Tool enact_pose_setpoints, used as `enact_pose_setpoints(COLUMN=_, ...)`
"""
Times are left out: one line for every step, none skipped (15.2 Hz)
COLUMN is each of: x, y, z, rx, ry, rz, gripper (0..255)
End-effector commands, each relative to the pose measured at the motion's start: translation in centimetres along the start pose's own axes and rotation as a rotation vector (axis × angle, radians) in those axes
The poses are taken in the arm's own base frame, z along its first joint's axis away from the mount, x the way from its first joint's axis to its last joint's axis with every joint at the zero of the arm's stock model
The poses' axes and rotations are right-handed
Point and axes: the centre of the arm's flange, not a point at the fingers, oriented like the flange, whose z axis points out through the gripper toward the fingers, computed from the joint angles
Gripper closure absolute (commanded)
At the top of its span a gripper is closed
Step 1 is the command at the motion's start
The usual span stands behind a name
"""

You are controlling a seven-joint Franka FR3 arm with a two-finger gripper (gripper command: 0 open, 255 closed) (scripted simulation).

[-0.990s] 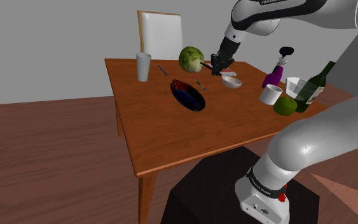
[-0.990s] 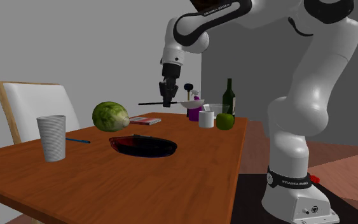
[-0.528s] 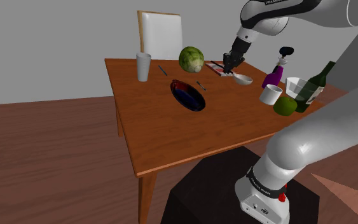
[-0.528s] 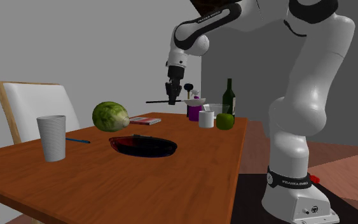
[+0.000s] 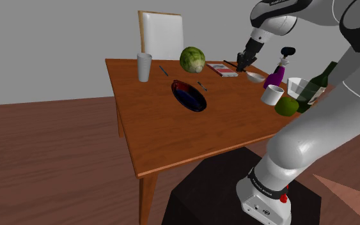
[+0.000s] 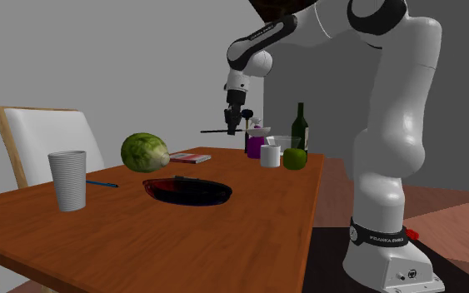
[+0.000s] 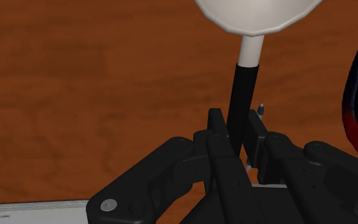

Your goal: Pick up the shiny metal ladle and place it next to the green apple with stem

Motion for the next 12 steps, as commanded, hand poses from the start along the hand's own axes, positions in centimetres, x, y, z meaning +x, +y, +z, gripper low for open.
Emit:
enact_pose_setpoints(x=0.4, y=2.6, z=-0.2, rx=0.000, ry=0.000, rz=-0.002, gripper=255)
enact_pose_setpoints(x=0.7, y=3.9, z=-0.3, rx=0.000, ry=0.000, rz=-0.002, gripper=255)
enact_pose_setpoints(x=1.0, y=5.1, z=-0.4, rx=0.000, ry=0.000, rz=-0.002, gripper=255)
enact_pose_setpoints(x=1.2, y=6.4, z=-0.5, rx=0.000, ry=0.000, rz=-0.002, gripper=255)
enact_pose_setpoints(x=1.5, y=7.7, z=-0.5, rx=0.000, ry=0.000, rz=-0.002, gripper=255)
enact_pose_setpoints(x=1.8, y=9.0, z=-0.6, rx=0.000, ry=0.000, rz=-0.002, gripper=255)
enact_pose_setpoints(x=2.1, y=10.3, z=-0.7, rx=0.000, ry=0.000, rz=-0.002, gripper=255)
enact_pose_setpoints(x=2.4, y=11.6, z=-0.8, rx=0.000, ry=0.000, rz=-0.002, gripper=255)
enact_pose_setpoints(x=2.6, y=12.9, z=-0.9, rx=0.000, ry=0.000, rz=-0.002, gripper=255)
enact_pose_setpoints(x=2.9, y=14.2, z=-1.0, rx=0.000, ry=0.000, rz=-0.002, gripper=255)
enact_pose_setpoints(x=2.9, y=14.2, z=-0.5, rx=0.000, ry=0.000, rz=-0.002, gripper=255)
enact_pose_setpoints(x=2.8, y=14.3, z=0.0, rx=0.000, ry=0.000, rz=-0.002, gripper=255)
